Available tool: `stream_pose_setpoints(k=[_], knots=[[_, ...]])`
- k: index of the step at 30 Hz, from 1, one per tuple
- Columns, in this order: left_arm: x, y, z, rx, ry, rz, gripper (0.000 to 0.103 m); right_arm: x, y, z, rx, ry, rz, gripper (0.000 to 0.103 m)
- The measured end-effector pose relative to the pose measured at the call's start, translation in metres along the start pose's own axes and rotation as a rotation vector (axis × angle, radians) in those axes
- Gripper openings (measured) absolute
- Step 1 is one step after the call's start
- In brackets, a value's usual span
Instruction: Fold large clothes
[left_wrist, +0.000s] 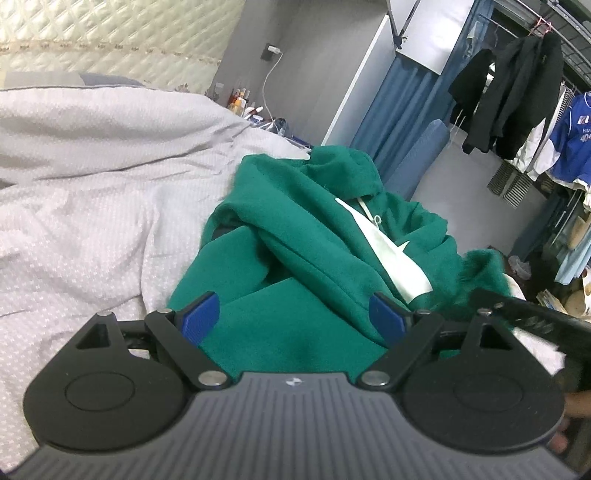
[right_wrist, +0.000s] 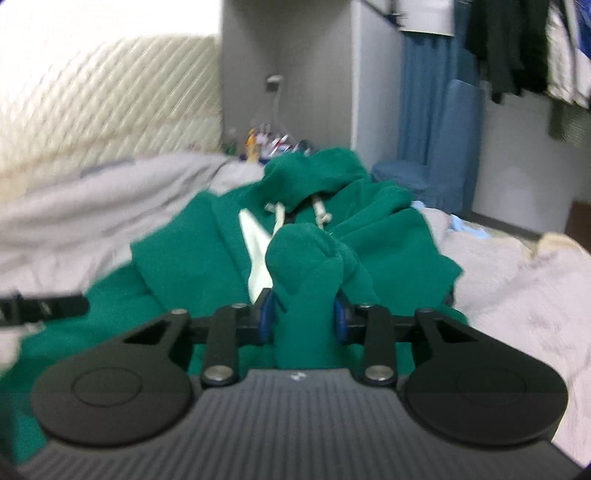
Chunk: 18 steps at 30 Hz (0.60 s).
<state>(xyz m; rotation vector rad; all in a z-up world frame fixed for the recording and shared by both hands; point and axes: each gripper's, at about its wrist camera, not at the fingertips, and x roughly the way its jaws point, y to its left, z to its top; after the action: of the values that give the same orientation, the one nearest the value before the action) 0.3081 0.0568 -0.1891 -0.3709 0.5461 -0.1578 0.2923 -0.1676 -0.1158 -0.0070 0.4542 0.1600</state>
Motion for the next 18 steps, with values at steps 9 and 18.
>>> stream_pose_setpoints(k=[9,18], knots=[[-0.016,-0.009,-0.001,0.029,-0.037,0.002,0.091,-0.053,-0.027,-0.010,0.263,0.023,-0.041,0.040],[-0.021,-0.006,-0.004,0.020,-0.029,0.026,0.091,-0.071,-0.050,-0.019,0.332,0.089,-0.070,0.068]])
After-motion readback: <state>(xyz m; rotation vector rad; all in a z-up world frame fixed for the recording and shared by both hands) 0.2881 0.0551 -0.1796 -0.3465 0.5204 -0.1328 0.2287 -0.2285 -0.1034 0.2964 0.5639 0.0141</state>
